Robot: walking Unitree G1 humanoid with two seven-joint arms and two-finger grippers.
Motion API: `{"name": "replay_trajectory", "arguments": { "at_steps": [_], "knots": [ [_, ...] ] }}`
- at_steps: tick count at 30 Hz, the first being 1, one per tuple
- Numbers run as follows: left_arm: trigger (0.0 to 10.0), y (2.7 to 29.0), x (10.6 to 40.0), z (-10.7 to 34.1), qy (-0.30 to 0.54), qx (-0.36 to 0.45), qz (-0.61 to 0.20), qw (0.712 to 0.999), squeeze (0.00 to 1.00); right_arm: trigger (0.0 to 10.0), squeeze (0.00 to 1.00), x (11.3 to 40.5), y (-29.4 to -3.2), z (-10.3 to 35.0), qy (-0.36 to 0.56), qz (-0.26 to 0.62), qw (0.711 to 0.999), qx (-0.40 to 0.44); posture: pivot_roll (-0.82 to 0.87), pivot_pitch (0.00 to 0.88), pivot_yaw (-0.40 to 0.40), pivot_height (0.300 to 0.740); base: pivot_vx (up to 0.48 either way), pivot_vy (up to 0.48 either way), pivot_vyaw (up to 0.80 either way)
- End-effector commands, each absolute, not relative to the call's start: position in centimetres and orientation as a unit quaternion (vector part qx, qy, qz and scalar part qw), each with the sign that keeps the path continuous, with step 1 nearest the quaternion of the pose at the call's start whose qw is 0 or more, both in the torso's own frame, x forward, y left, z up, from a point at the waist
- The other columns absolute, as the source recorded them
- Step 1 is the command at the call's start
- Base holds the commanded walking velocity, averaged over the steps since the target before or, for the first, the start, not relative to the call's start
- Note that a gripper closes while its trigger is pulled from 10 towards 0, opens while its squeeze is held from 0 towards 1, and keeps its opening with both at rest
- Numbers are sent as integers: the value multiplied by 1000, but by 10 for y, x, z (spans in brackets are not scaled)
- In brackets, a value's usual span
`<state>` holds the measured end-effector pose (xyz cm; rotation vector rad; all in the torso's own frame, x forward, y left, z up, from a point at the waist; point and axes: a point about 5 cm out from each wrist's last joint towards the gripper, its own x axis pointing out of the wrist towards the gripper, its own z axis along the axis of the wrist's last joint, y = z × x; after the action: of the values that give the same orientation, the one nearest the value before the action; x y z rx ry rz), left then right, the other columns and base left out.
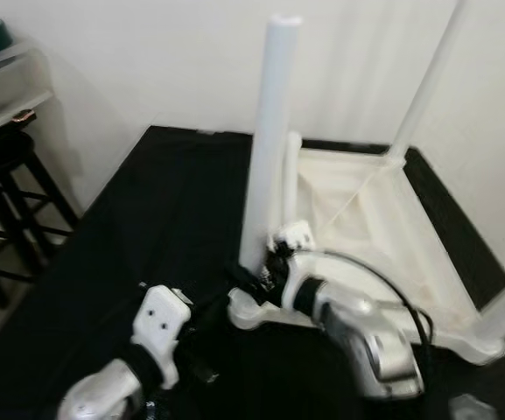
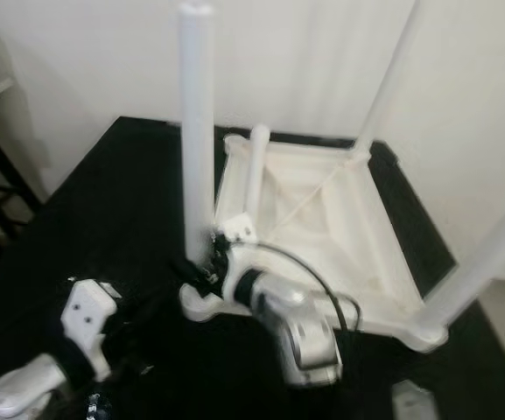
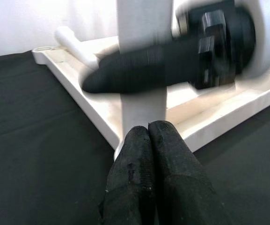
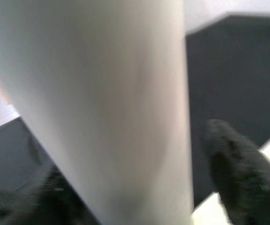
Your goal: Building children table
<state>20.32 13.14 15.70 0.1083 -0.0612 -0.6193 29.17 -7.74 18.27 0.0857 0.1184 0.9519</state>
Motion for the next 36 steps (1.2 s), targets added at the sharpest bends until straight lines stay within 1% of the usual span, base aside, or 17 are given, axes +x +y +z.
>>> {"name": "replay_trajectory", "arguments": {
  "at_steps": [1, 2, 3, 4, 5, 6, 9, 11, 14, 19, 22, 23, 24, 25, 26, 34, 36],
  "knots": [
    [10000, 133, 202, 155, -24, 55, -307, 950, 0, 10000, 1000, 289, -78, 182, 55, 486, 871, 50, 110, 54, -101, 740, 0, 0, 0],
    [10000, 132, 202, 155, -25, 54, -307, 950, 0, 10000, 914, 286, -85, 182, 52, 546, 836, 7, 115, 52, -103, 740, 0, 0, 0],
    [10000, 132, 202, 155, -25, 54, -307, 950, 0, 10000, 0, 288, -94, 179, 60, 591, 804, -28, 119, 50, -106, 740, 0, 0, 0],
    [10000, 132, 202, 155, -26, 53, -307, 950, 0, 10000, 0, 292, -102, 179, 64, 618, 782, -48, 122, 48, -109, 740, 0, 0, 0],
    [10000, 132, 202, 155, -26, 53, -307, 950, 0, 10000, 0, 292, -102, 179, 64, 618, 782, -48, 122, 48, -109, 740, 0, 0, 0],
    [10000, 131, 202, 155, -26, 53, -307, 950, 0, 10000, 0, 296, -106, 180, 67, 631, 771, -56, 123, 48, -110, 740, 0, 0, 0],
    [10000, 131, 201, 154, -26, 53, -307, 950, 0, 10000, 0, 303, -108, 186, 63, 641, 763, -48, 127, 45, -112, 740, 0, 0, 0],
    [10000, 130, 201, 154, -26, 52, -308, 950, 0, 10000, 0, 326, -107, 200, 47, 648, 759, -50, 140, 43, -116, 740, 0, 0, 0],
    [10000, 130, 201, 154, -25, 51, -308, 950, 0, 10000, 0, 339, -106, 211, 35, 653, 755, -52, 146, 42, -119, 740, 0, 0, 0],
    [10000, 129, 201, 153, -25, 50, -308, 950, 0, 10000, 0, 348, -106, 224, 24, 665, 746, -43, 149, 43, -123, 740, 0, 0, 0],
    [10000, 128, 200, 153, -25, 49, -308, 950, 0, 10000, 0, 354, -109, 232, 21, 680, 732, -34, 150, 43, -125, 740, 0, 0, 0],
    [10000, 128, 200, 153, -26, 48, -309, 950, 0, 7333, 0, 356, -110, 234, 23, 690, 723, -27, 149, 44, -125, 740, 0, 0, 0],
    [10000, 128, 200, 153, -26, 48, -309, 950, 0, 1961, 0, 356, -112, 234, 24, 697, 716, -18, 150, 44, -125, 740, 0, 0, 0],
    [10000, 128, 200, 153, -26, 48, -309, 950, 0, 1961, 0, 356, -112, 234, 24, 697, 716, -18, 150, 44, -125, 740, 0, 0, 0],
    [10000, 128, 200, 153, -26, 47, -309, 950, 0, 0, 0, 357, -114, 234, 25, 706, 708, -10, 151, 44, -125, 740, 0, 0, 0],
    [10000, 128, 200, 152, -25, 47, -309, 950, 0, 0, 0, 354, -124, 223, 29, 714, 699, 6, 144, 45, -112, 740, 0, 0, 0],
    [10000, 128, 199, 152, -24, 47, -308, 950, 0, 0, 0, 351, -131, 218, 25, 705, 709, 7, 132, 48, -102, 740, 0, 0, 0]
  ]
}}
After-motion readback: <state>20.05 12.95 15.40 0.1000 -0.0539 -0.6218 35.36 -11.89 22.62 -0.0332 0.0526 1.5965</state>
